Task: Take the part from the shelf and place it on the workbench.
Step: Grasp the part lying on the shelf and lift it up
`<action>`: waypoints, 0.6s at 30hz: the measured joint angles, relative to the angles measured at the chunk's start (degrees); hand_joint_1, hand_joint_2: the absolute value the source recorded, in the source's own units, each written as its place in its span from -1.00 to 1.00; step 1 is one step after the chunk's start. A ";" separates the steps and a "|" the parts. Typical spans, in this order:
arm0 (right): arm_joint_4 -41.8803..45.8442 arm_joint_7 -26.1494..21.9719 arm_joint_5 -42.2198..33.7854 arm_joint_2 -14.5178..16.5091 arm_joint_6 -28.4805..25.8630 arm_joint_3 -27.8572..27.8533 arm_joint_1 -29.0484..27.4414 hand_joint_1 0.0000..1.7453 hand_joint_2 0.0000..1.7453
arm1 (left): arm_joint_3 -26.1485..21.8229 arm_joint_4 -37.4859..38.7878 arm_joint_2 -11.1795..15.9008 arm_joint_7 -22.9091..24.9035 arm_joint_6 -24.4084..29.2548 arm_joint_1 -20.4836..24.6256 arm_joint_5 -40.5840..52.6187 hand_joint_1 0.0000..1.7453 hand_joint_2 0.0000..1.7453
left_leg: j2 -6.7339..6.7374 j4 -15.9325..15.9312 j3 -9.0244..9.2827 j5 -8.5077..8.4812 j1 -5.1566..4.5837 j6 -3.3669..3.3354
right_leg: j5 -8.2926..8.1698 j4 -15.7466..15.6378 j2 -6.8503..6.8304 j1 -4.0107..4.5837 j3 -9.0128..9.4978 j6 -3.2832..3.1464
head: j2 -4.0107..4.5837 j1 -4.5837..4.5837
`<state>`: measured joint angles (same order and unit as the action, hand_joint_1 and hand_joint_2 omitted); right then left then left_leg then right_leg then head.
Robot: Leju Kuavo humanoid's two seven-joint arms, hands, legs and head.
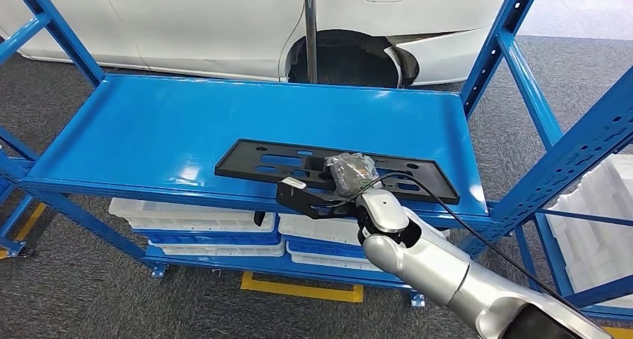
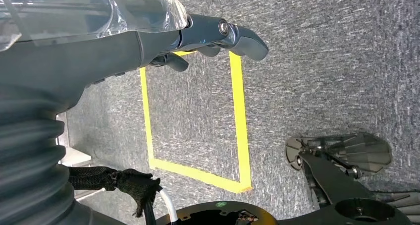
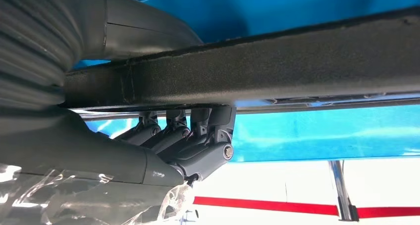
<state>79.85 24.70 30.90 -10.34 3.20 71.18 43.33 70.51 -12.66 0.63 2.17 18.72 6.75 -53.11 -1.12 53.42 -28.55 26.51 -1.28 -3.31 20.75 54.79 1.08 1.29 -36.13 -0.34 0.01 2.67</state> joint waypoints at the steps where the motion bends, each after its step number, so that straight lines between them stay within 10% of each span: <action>1: 0.09 -0.18 0.27 -0.02 -0.16 -0.06 -0.11 1.00 1.00 | 0.01 0.00 0.00 -0.02 -0.04 0.00 -0.04 -1.00 1.00 | 0.00 0.00 0.00 0.00 0.00 0.00 | 0.00 0.00 0.00 0.00 0.00 0.00 | -0.01 0.00; 18: 5.45 -3.48 14.35 -0.75 -5.46 -2.31 -2.19 1.00 1.00 | 0.51 0.00 0.00 -1.14 -1.01 -0.01 0.36 -1.00 1.00 | 0.00 0.00 -0.01 0.00 0.00 0.00 | 0.00 0.00 0.01 0.00 -0.03 0.00 | -0.01 0.00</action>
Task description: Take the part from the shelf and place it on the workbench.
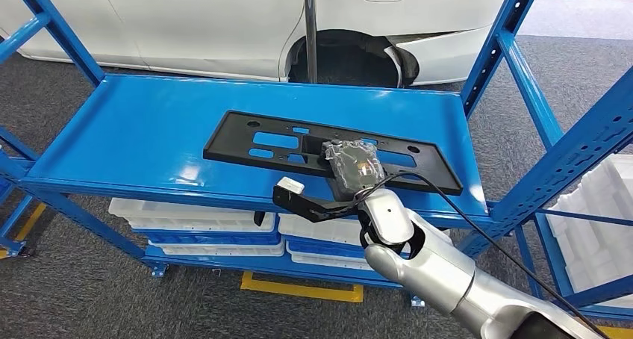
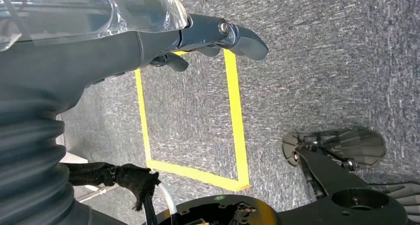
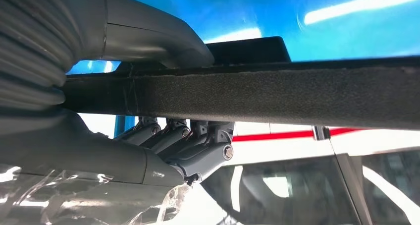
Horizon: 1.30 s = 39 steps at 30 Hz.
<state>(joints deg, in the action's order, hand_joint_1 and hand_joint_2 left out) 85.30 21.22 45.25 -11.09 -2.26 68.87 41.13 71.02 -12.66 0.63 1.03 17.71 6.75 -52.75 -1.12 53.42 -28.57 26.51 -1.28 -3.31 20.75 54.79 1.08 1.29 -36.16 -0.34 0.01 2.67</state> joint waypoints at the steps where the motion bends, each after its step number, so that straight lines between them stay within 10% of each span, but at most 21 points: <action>1: 0.67 -0.01 0.68 -0.14 0.02 -0.24 -0.11 1.00 1.00 | 0.01 0.00 0.00 0.00 -0.02 0.00 0.07 -1.00 1.00 | 0.00 0.00 0.00 0.00 0.00 0.00 | 0.00 0.00 0.00 0.00 0.00 0.00 | 0.00 0.00; 14: 9.36 0.27 5.78 -2.44 1.93 -2.08 -0.56 1.00 1.00 | 0.13 0.00 -0.12 -0.02 -0.03 0.09 0.31 -1.00 1.00 | 0.17 -0.98 0.54 -1.23 0.26 -0.97 | 0.14 0.22 -0.03 -0.21 -0.05 1.06 | 0.01 -0.04; 18: 11.57 0.43 6.29 -3.37 2.46 -2.33 -0.98 1.00 1.00 | 0.13 0.00 -0.23 -0.17 -0.03 0.07 0.27 -1.00 1.00 | 0.50 -1.93 0.90 -2.16 1.21 -0.93 | 7.74 13.24 -0.18 -1.11 -4.90 2.69 | 0.01 -0.28; 20: 12.30 0.53 6.31 -3.81 2.66 -2.34 -1.34 1.00 1.00 | 0.13 0.00 -0.24 -0.17 -0.03 0.01 0.27 -1.00 1.00 | 0.57 -1.87 0.86 -2.19 1.72 -0.55 | 8.53 16.93 -0.31 -1.96 -5.90 3.66 | 0.00 -0.30; 24: 13.57 0.78 6.30 -4.40 2.76 -2.46 -1.48 1.00 1.00 | 0.12 0.02 -0.16 -0.17 -0.02 0.07 0.27 -1.00 1.00 | 0.51 -0.53 0.34 -1.31 2.88 1.48 | 3.15 3.80 -0.79 -3.44 2.17 5.79 | 0.01 -0.44; 30: 14.71 1.02 6.24 -4.75 2.90 -2.61 -1.71 1.00 1.00 | 0.13 0.04 -0.09 -0.20 -0.01 0.12 0.28 -1.00 1.00 | 0.57 3.13 -1.80 0.89 3.00 3.28 | 3.21 1.75 -0.29 -3.44 1.95 2.70 | 0.02 -0.63; 35: 14.97 0.94 5.63 -4.81 2.88 -2.92 -2.11 1.00 1.00 | 0.13 0.04 -0.09 -0.16 -0.03 0.19 0.29 -1.00 1.00 | 0.67 18.92 -8.14 8.52 2.48 3.02 | 2.18 1.74 -0.46 -2.50 0.67 1.25 | 0.00 -0.46; 39: 15.15 0.59 4.31 -4.83 2.87 -3.24 -2.42 1.00 1.00 | 0.13 0.05 0.05 -0.14 -0.02 0.33 0.31 -1.00 1.00 | 0.78 6.22 -0.97 2.76 0.70 -0.06 | 1.13 1.68 -0.46 -1.48 -0.15 0.94 | 0.00 -0.52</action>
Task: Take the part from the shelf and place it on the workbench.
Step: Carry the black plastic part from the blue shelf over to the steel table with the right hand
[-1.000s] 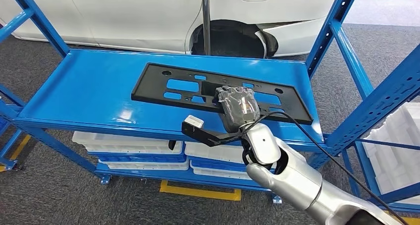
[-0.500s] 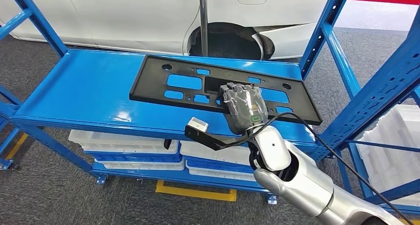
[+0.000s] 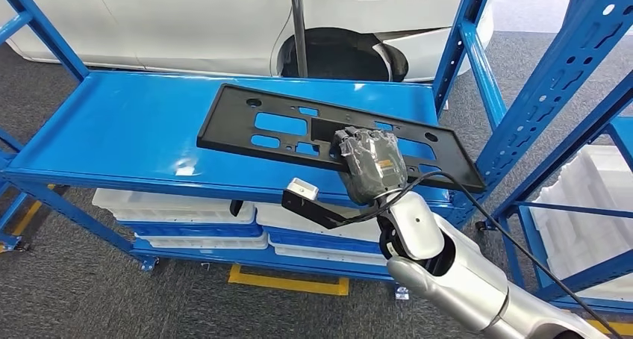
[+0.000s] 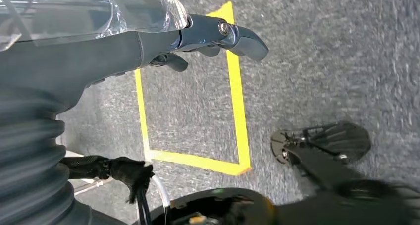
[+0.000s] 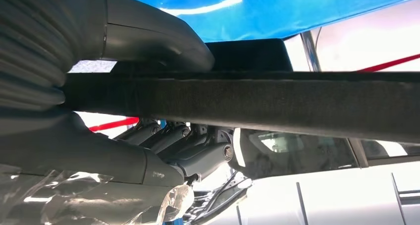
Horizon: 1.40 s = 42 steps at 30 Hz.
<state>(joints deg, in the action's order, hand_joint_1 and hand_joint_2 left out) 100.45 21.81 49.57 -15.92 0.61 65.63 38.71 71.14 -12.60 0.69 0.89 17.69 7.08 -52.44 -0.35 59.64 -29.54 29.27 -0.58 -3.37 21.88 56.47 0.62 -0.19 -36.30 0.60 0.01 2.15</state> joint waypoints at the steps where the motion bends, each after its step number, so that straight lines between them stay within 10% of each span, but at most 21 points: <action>1: 0.07 -0.09 -0.26 -0.04 0.01 -0.09 -0.01 1.00 1.00 | 0.00 0.01 0.05 0.02 0.01 0.08 0.01 -1.00 1.00 | 0.05 -2.93 1.51 -1.07 -0.48 -0.51 | -0.31 -0.07 -0.03 0.00 -0.10 0.11 | -0.01 -0.06; 5: 0.24 -0.42 -0.75 -0.25 0.02 -0.22 -0.15 1.00 1.00 | 0.00 0.01 0.03 0.07 -0.02 0.31 0.02 -1.00 1.00 | 0.18 -6.07 1.70 -3.08 -1.00 -0.58 | -1.20 -0.50 -0.16 -0.31 -0.52 1.41 | 0.00 -0.09; 11: 0.40 -0.55 -1.26 -0.74 0.02 -0.27 -0.64 1.00 1.00 | 0.00 0.01 -0.15 0.07 -0.22 0.26 0.00 -1.00 1.00 | 0.40 -6.99 -0.96 -6.49 -0.15 -0.55 | 9.84 15.15 -0.25 -0.56 -4.66 2.98 | -0.01 -0.34; 15: 0.43 -0.83 -1.64 -0.91 0.09 -0.28 -0.89 1.00 1.00 | 0.01 0.01 -0.22 0.06 -0.32 0.27 0.04 -1.00 1.00 | 0.35 -5.99 -3.03 -7.56 0.34 0.32 | 5.69 4.20 -0.29 -0.94 4.31 3.64 | -0.01 -0.39; 17: 0.52 -0.87 -1.37 -0.93 0.35 -0.30 -0.85 1.00 1.00 | 0.01 0.01 -0.20 0.02 -0.35 0.30 0.03 -1.00 1.00 | 0.28 -5.19 -3.86 -7.87 0.30 0.91 | 5.17 -0.70 -0.08 -0.86 7.16 3.07 | -0.01 -0.39; 20: 0.57 -0.77 -1.01 -0.98 0.75 -0.28 -0.81 1.00 1.00 | 0.01 0.01 -0.14 -0.02 -0.41 0.24 -0.01 -1.00 1.00 | 0.14 -4.57 -4.81 -8.26 0.42 2.03 | 4.68 -0.92 -0.10 -0.67 6.38 1.46 | 0.00 -0.37; 25: 0.57 -0.70 -0.92 -0.98 0.90 -0.27 -0.77 1.00 1.00 | 0.01 0.01 -0.08 -0.02 -0.44 0.21 0.01 -1.00 1.00 | 0.15 9.79 -10.19 1.31 0.93 3.69 | 2.71 -0.98 -1.55 -0.71 3.98 -0.37 | -0.01 -0.22; 27: 0.57 -0.62 -0.90 -0.99 0.96 -0.27 -0.79 1.00 1.00 | 0.02 0.01 -0.08 0.01 -0.53 0.14 0.03 -1.00 1.00 | 0.17 12.87 -10.14 1.93 1.02 3.83 | 1.88 -0.96 -2.28 -0.63 2.86 -0.36 | 0.00 -0.22; 31: 0.57 -0.61 -0.89 -1.00 0.98 -0.29 -0.80 1.00 1.00 | 0.03 0.01 -0.03 0.16 -0.77 0.34 0.09 -1.00 1.00 | 2.01 -1.74 0.14 -2.33 0.48 2.76 | 0.40 -0.99 -3.69 -0.51 1.38 0.22 | 0.00 -0.26; 33: 0.58 -0.62 -0.87 -1.02 0.99 -0.31 -0.79 1.00 1.00 | 0.04 0.01 0.01 0.18 -0.81 0.55 0.11 -1.00 1.00 | 2.85 -5.93 2.25 -2.63 -0.23 1.96 | -0.32 -1.17 -4.58 -0.61 1.24 0.88 | 0.01 -0.26; 36: 0.60 -0.61 -0.86 -1.03 1.01 -0.33 -0.82 1.00 1.00 | 0.09 0.01 0.00 0.18 -0.85 0.60 0.10 -1.00 1.00 | 1.78 -6.74 1.32 -4.22 -0.25 0.88 | -0.19 -0.93 -4.63 -0.81 0.79 1.99 | 0.00 -0.04; 40: 0.60 -0.61 -0.86 -1.20 1.01 -0.34 -0.99 1.00 1.00 | 0.17 0.01 -0.05 0.25 -0.88 0.62 0.14 -1.00 1.00 | 0.22 -7.08 -0.89 -6.65 0.04 -0.16 | 9.33 11.12 -1.11 -0.78 -2.90 2.47 | -0.01 -0.26; 42: 0.60 -0.61 -0.87 -1.28 1.01 -0.34 -1.13 1.00 1.00 | 0.22 0.01 -0.05 0.25 -0.89 0.54 0.14 -1.00 1.00 | -0.82 -6.99 -2.23 -7.68 -0.03 -0.17 | 10.69 15.40 -0.93 -0.77 -3.19 2.44 | -0.01 -0.28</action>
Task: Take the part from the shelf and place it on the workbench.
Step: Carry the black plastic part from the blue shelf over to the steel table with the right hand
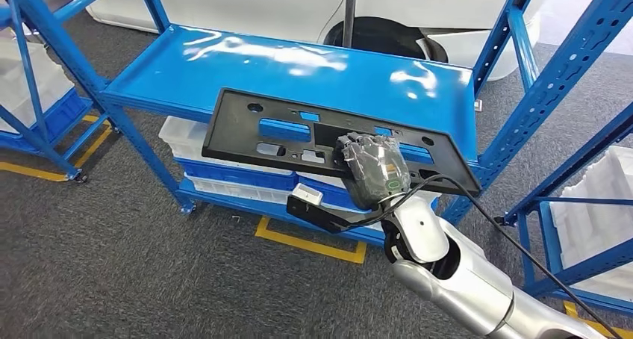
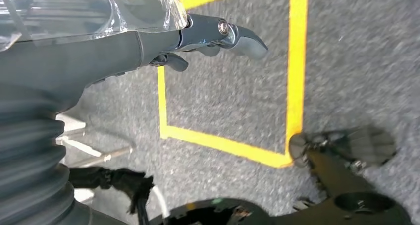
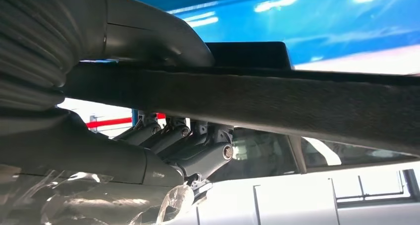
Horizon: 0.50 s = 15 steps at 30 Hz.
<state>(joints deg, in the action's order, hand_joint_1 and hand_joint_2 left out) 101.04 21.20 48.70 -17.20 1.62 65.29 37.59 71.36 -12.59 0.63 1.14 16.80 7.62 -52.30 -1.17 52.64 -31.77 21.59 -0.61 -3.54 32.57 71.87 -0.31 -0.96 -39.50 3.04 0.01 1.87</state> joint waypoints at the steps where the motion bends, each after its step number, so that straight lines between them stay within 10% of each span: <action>1: 0.00 0.00 0.00 -0.02 0.00 0.00 -0.03 1.00 1.00 | 0.02 0.00 0.00 0.00 -0.01 -0.04 0.00 -1.00 1.00 | -0.58 0.06 -0.63 -0.49 0.00 0.08 | -1.05 -1.20 0.09 0.00 1.45 -0.10 | 0.01 -0.01; 6: 0.00 0.00 -0.03 -0.05 -0.01 -0.02 -0.10 1.00 1.00 | 0.04 0.00 -0.13 -0.04 -0.01 0.00 0.07 -1.00 1.00 | -3.20 0.77 -3.01 -2.42 0.09 1.28 | -4.71 -17.80 4.11 0.06 12.17 -1.10 | 0.01 -0.02; 9: 0.00 0.02 -0.08 -0.04 -0.01 -0.03 -0.08 1.00 1.00 | 0.05 0.01 -0.03 -0.05 0.00 -0.26 0.16 -1.00 1.00 | -3.71 1.33 -4.04 -2.68 0.20 2.35 | -5.46 -18.11 2.42 0.05 11.65 -1.75 | -0.01 -0.11; 15: -0.02 0.02 -0.25 -0.04 -0.02 -0.11 -0.18 1.00 1.00 | 0.07 0.02 -0.02 -0.07 0.01 -0.19 0.16 -1.00 1.00 | 0.09 18.96 -9.72 7.60 1.40 4.62 | -7.29 -18.17 -1.73 -0.13 9.56 -2.52 | 0.00 0.12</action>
<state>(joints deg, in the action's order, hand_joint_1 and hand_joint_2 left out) 101.02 21.22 48.45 -17.25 1.60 65.18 37.41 71.43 -12.57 0.62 1.07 16.81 7.42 -52.14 -1.08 71.60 -41.49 29.19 0.79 1.07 25.28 53.70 -2.04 -1.09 -29.94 0.52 0.01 1.99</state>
